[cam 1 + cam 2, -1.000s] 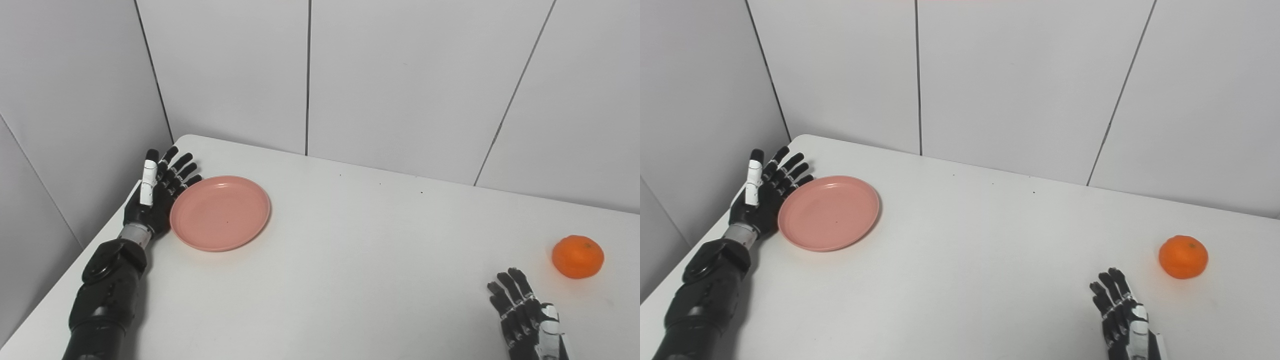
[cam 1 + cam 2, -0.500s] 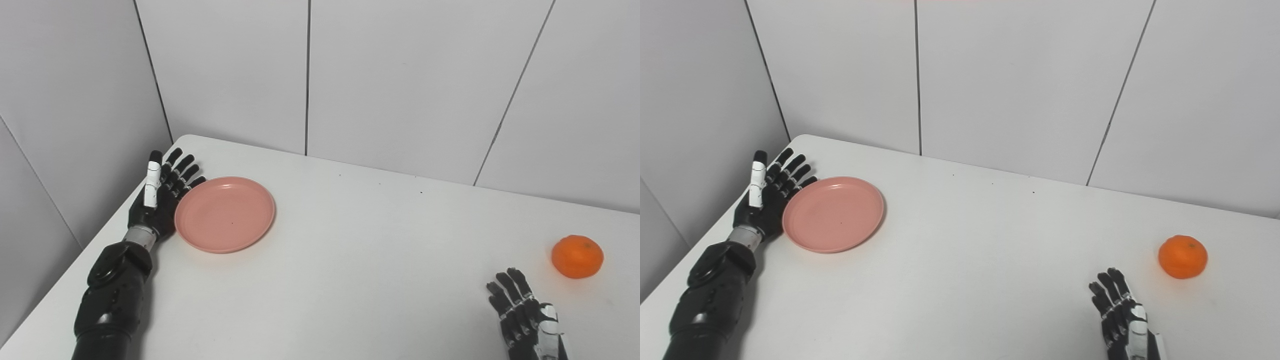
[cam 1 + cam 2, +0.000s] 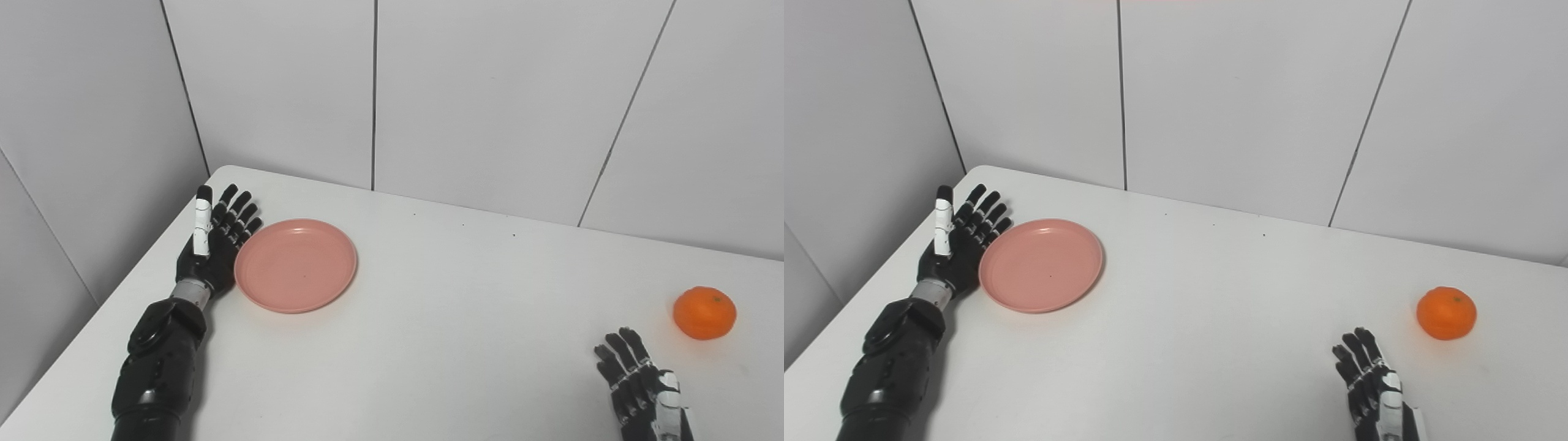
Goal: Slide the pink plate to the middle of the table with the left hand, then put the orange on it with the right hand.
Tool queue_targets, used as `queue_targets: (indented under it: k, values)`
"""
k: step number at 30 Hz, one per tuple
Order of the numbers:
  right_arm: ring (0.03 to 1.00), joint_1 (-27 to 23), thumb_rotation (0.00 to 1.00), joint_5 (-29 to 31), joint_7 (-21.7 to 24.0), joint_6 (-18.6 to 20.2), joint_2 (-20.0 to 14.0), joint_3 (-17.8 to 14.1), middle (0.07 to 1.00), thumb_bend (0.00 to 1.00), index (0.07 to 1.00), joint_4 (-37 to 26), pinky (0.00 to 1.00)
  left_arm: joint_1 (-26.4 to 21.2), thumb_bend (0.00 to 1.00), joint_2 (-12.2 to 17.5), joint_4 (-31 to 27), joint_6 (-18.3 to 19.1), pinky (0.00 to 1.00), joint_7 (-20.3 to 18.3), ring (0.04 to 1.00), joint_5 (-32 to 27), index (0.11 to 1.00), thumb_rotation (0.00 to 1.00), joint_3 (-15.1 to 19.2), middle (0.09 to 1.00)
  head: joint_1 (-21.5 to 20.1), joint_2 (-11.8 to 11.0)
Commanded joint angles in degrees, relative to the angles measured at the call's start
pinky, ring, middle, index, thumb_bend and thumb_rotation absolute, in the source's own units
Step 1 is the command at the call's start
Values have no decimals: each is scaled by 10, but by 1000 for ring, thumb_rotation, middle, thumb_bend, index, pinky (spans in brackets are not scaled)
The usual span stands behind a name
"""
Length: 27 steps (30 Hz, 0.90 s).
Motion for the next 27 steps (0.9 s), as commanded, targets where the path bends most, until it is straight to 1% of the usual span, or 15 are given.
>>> queue_targets:
  k: [1, 3, 6, 8, 12, 13, 16, 20, 23, 27]
  values:
    - [888, 15, 996, 5, 0, -5, 7, 4, 904, 717, 901, 16, 946, -1, 898, -4, -1, -4, 1000, 2, 1000, -2, 1000, 790, -1, 992, 0, 1]
    - [887, 16, 998, 2, 1, -7, 7, 5, 904, 715, 903, 17, 944, 2, 897, -8, -1, -9, 1000, 1, 999, 1, 1000, 789, -3, 998, -1, 1]
    - [885, 16, 992, 2, 1, -5, 7, 6, 901, 729, 904, 15, 942, 11, 870, -19, -35, 6, 1000, 20, 990, 4, 1000, 812, -7, 986, 0, 2]
    - [888, 17, 986, 3, 2, -4, 7, 7, 904, 730, 905, 13, 947, 15, 867, -20, -46, 12, 1000, 26, 991, 5, 1000, 817, -10, 982, -1, 2]
    - [887, 16, 979, 4, 1, -1, 8, 7, 905, 730, 906, 11, 945, 20, 878, -18, -49, 13, 1000, 23, 996, 6, 1000, 819, -17, 981, -3, 2]
    - [886, 16, 980, 3, 0, 1, 7, 8, 905, 730, 906, 10, 944, 20, 883, -16, -41, 9, 999, 17, 997, 4, 1000, 817, -17, 982, -2, 1]
    - [888, 17, 978, 0, -2, 3, 6, 8, 904, 728, 905, 7, 945, 20, 898, -17, -35, 6, 965, 14, 984, 3, 1000, 795, -18, 959, -2, 1]
    - [885, 17, 975, -2, -2, -1, 7, 8, 902, 726, 903, 9, 941, 27, 904, -24, -56, 11, 972, 25, 984, 7, 1000, 789, -22, 940, -2, 2]
    - [885, 18, 967, 1, -2, 1, 8, 8, 902, 730, 901, 8, 943, 32, 916, -31, -82, 28, 985, 36, 988, 4, 1000, 777, -25, 934, -2, 3]
    - [882, 17, 974, -5, -4, 0, 7, 9, 898, 739, 900, 8, 937, 39, 896, -38, -96, 24, 972, 46, 984, 9, 1000, 799, -32, 928, -3, 3]
